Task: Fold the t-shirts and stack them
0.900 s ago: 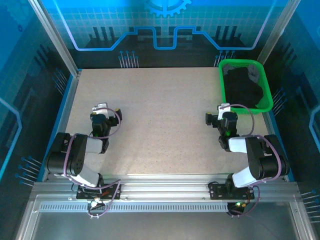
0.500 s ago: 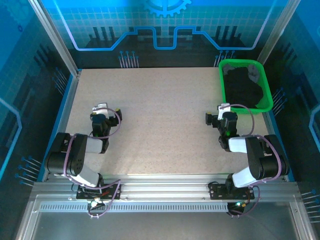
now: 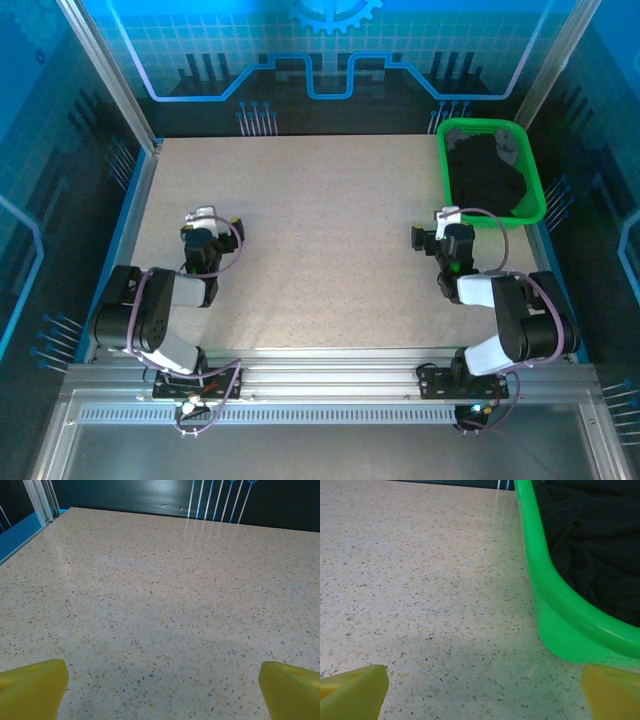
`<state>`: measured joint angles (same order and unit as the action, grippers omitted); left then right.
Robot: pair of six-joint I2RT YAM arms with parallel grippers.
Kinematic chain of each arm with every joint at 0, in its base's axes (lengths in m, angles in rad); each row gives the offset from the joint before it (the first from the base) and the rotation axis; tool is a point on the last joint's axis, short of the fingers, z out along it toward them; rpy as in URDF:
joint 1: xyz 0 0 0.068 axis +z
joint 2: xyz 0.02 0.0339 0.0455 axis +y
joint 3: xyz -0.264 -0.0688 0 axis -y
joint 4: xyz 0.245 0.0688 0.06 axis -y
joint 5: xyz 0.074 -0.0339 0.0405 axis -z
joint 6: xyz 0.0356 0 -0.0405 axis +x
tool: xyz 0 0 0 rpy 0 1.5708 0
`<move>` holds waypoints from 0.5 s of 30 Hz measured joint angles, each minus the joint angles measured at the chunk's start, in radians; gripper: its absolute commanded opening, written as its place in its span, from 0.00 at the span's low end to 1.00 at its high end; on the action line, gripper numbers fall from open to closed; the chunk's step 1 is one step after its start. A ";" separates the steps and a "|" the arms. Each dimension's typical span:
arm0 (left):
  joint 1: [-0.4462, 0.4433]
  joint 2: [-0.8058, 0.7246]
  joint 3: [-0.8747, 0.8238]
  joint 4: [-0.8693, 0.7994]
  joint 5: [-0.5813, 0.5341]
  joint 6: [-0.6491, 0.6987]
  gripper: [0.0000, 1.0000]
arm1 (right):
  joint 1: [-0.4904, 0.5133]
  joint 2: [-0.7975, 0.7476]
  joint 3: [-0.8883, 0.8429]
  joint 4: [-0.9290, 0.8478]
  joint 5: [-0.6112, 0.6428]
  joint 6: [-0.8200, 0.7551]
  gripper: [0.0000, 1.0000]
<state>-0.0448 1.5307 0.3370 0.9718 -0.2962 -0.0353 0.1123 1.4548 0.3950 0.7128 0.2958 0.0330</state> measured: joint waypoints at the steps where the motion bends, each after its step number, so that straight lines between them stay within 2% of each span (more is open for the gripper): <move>1: -0.029 -0.023 -0.006 -0.013 -0.038 0.017 0.99 | 0.026 -0.036 0.015 -0.056 0.037 -0.005 1.00; 3: -0.108 -0.112 -0.006 -0.075 -0.103 0.053 0.99 | 0.078 -0.133 0.069 -0.174 0.085 0.014 1.00; 5: -0.168 -0.229 0.016 -0.148 -0.141 0.063 0.99 | 0.091 -0.231 0.194 -0.349 0.098 0.100 1.00; 7: -0.189 -0.344 0.126 -0.320 -0.179 -0.015 0.99 | 0.050 -0.264 0.416 -0.566 0.068 0.221 1.00; 9: -0.173 -0.393 0.319 -0.554 -0.190 -0.162 0.99 | -0.008 -0.235 0.632 -0.714 0.042 0.326 1.00; 12: -0.071 -0.385 0.576 -0.747 -0.050 -0.386 0.99 | -0.090 -0.171 0.820 -0.823 0.016 0.443 0.95; 15: -0.008 -0.306 0.763 -0.899 0.070 -0.520 0.99 | -0.147 -0.081 0.866 -0.882 -0.006 0.542 0.93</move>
<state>-0.0528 1.2243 1.1000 0.0727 -0.2260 -0.5549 -0.0345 1.3735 1.2606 -0.1688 0.2897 0.5751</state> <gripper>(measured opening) 0.989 0.935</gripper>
